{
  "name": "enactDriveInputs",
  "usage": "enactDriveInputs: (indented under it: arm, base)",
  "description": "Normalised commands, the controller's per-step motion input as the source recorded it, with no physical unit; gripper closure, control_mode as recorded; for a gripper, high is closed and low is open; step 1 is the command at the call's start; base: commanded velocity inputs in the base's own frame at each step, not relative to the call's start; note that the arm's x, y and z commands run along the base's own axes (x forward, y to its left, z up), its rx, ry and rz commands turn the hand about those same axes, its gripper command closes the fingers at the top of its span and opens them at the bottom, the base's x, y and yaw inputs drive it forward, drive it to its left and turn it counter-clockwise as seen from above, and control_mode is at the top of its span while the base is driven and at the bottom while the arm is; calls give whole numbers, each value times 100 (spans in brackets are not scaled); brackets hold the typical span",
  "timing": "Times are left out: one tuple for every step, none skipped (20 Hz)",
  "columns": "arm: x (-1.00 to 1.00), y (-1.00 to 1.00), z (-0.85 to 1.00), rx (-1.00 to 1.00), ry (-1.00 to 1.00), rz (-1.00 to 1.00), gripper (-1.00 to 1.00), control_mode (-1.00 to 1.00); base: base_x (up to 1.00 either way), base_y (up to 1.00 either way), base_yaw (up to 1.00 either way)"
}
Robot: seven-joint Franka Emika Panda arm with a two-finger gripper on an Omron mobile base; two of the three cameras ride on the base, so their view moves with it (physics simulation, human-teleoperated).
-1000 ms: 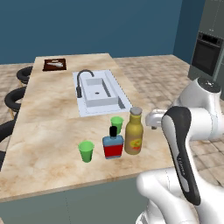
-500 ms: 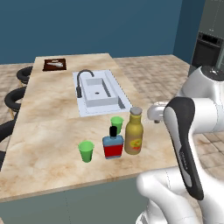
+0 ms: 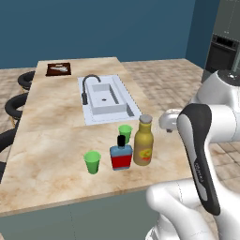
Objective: Place the drinks on the dining counter in a tight cluster.
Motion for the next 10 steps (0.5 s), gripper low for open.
enactDriveInputs:
  arm:
    - [0,0,0,0,0,0,-100,-100]
    - [0,0,0,0,0,0,-100,100]
    - [0,0,0,0,0,0,-100,100]
    - [0,0,0,0,0,0,-100,100]
    - [0,0,0,0,0,0,-100,100]
    - [0,0,0,0,0,0,-100,100]
    - [0,0,0,0,0,0,-100,100]
    - [0,0,0,0,0,0,-100,100]
    - [0,0,0,0,0,0,-100,100]
    - [0,0,0,0,0,0,-100,100]
  base:
    - [0,0,0]
    - [-31,-8,0]
    - [-45,-28,-4]
    - [-64,-35,-6]
    - [-71,-34,-8]
    - [-73,-29,-8]
    - [-72,-31,-9]
    - [-69,-35,-11]
    - [-74,-36,-11]
    - [-74,-36,-11]
